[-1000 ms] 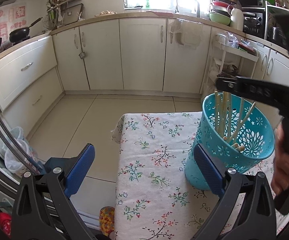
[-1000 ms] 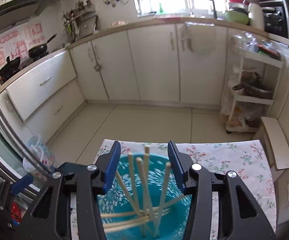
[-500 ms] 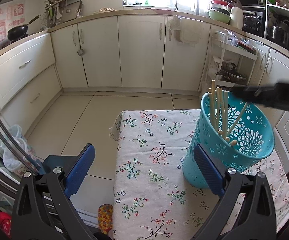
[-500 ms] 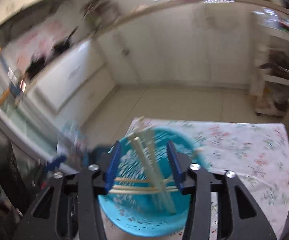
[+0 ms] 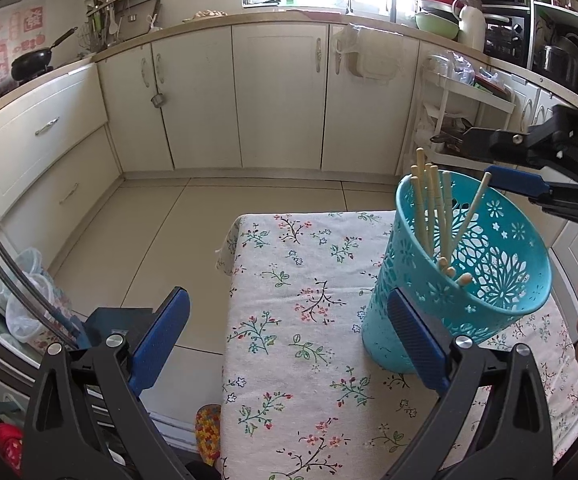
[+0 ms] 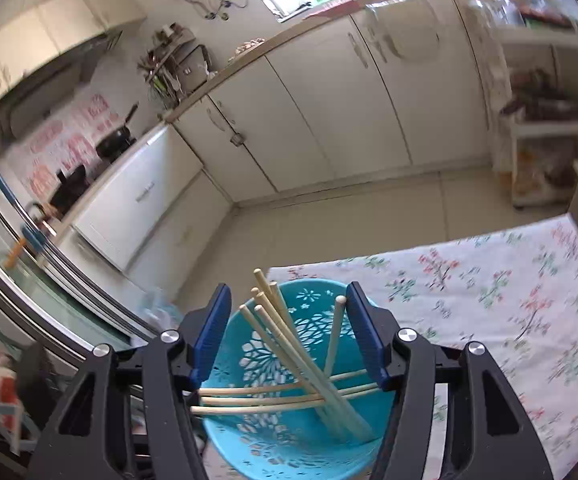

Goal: Organize utensils

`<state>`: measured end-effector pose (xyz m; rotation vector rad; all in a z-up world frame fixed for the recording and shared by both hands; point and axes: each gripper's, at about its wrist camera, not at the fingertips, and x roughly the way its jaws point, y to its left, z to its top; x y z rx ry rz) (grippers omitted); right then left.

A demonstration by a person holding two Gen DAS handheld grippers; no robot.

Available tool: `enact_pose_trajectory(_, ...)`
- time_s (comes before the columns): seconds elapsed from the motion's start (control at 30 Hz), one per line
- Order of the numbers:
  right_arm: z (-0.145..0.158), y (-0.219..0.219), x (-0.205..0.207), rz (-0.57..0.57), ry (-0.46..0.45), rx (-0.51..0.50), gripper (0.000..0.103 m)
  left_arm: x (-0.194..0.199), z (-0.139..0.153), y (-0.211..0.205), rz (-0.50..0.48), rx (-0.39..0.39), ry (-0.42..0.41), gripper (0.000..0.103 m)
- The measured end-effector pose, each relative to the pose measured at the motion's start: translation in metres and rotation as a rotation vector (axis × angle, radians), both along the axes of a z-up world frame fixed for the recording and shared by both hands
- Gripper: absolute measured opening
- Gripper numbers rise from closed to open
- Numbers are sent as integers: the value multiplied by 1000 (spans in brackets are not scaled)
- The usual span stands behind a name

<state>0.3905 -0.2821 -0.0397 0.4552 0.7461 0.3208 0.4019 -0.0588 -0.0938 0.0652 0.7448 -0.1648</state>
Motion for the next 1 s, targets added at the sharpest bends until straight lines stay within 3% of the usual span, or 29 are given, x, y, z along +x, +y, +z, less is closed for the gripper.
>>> enact_pose_trajectory(0.13, -6, 10, -7, 155, 16, 60, 58, 0, 1, -1, -12, -6, 2, 95)
enact_pose_trajectory(0.2, -5, 15, -18, 194, 17, 35, 58, -2, 2, -3, -30, -10, 2, 95)
enact_pose_trajectory(0.3, 1, 12, -42, 131, -16, -39, 61, -8, 3, -9, -68, 2, -5, 95)
enact_pose_trajectory(0.43, 9, 3, -92, -91, -43, -212, 75, -31, 14, -16, -127, 30, -22, 95)
enact_pose_trajectory(0.53, 7, 6, -130, -161, -34, -305, 85, -57, 23, -13, -128, 12, -29, 95)
enact_pose_trajectory(0.7, 9, 13, -189, -212, -36, -326, 91, -114, 41, -10, -115, 21, -42, 95)
enact_pose_trajectory(1.0, 49, 29, -267, -257, -115, -288, 94, -225, 83, -12, -73, 62, -97, 95)
